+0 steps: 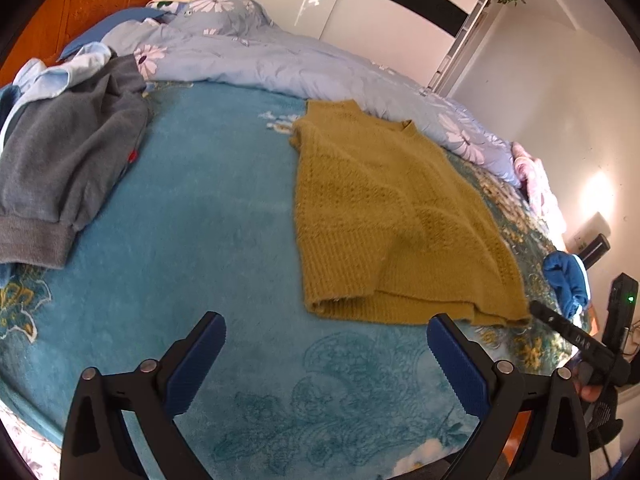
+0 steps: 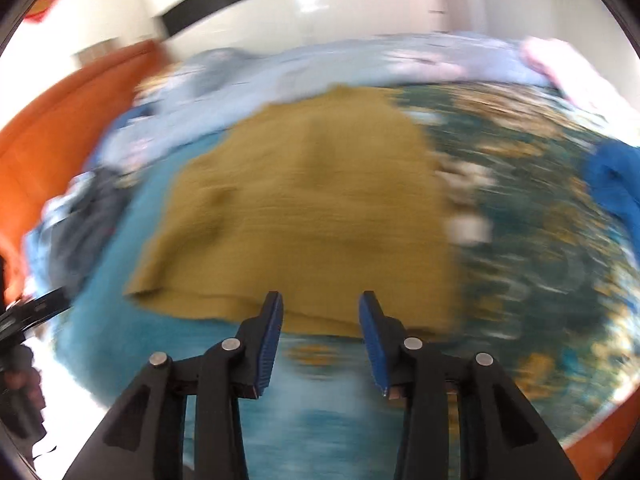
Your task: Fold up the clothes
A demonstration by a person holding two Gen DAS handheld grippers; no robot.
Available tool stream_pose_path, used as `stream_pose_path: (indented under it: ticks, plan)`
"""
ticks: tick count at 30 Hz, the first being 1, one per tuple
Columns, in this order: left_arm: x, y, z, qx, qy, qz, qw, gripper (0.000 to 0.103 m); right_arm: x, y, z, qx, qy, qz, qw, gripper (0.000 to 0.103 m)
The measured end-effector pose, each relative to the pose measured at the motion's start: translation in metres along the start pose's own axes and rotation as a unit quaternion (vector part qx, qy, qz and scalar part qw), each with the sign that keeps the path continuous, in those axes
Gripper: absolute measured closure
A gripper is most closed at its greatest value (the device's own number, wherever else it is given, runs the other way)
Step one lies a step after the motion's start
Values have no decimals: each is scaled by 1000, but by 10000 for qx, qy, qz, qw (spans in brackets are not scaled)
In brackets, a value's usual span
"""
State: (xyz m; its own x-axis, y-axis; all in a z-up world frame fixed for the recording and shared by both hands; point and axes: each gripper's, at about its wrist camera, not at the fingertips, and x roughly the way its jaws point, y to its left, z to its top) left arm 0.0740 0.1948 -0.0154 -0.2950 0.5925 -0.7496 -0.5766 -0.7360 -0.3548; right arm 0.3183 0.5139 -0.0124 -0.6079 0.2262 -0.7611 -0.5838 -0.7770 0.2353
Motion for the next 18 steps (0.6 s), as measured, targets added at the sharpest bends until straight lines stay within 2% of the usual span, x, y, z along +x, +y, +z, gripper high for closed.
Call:
stream_pose_path:
  ticks: [4,15,17,18]
  plan:
    - [10,1,-5,-42,150,29,9999,1,7,-37,1,435,125,-205,9988,61]
    - [8,9,-7,-115,221,213,9995,1,37,-52,4,650,407,-138,9970,62]
    - [9,13,-6,-190,241,214,9993,1,40,-55,3,717,437,-159,9963,71]
    - [9,14,-6,-226,252,198,9992,1,41,-57,3,742,457,-190,9960,80]
